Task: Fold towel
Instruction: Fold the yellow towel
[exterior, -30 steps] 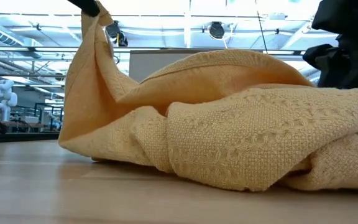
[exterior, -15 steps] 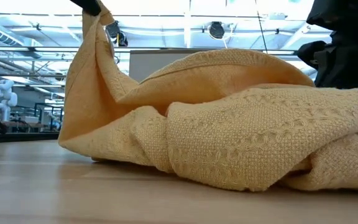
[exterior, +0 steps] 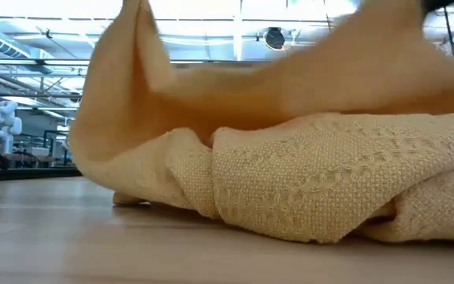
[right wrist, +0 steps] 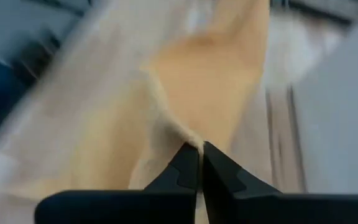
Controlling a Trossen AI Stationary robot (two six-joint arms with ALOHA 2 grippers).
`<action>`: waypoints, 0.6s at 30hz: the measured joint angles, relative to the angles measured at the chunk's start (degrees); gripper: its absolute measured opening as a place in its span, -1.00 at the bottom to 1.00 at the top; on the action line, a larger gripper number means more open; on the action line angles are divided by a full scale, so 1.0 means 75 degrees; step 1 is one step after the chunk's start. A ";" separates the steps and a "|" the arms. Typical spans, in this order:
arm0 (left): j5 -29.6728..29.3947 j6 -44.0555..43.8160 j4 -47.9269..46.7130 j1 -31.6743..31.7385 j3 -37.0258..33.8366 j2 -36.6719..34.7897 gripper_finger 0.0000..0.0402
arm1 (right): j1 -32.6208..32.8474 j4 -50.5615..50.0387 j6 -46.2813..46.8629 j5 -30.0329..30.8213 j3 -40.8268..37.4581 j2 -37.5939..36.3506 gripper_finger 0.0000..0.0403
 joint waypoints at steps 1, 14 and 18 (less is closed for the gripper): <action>-0.0238 0.0186 0.0002 -0.0057 0.0170 0.0000 -0.99 | 0.0094 0.0016 -0.0272 0.0006 0.0194 -0.0194 -1.00; -0.3661 0.3732 0.0761 -0.1731 0.2980 -0.0017 -0.99 | 0.1837 0.0198 -0.4491 0.0243 0.3220 -0.1480 -1.00; -0.3956 0.4926 0.1410 -0.2178 0.3553 -0.0020 -0.99 | 0.2180 0.0203 -0.5401 0.0257 0.3939 -0.1477 -1.00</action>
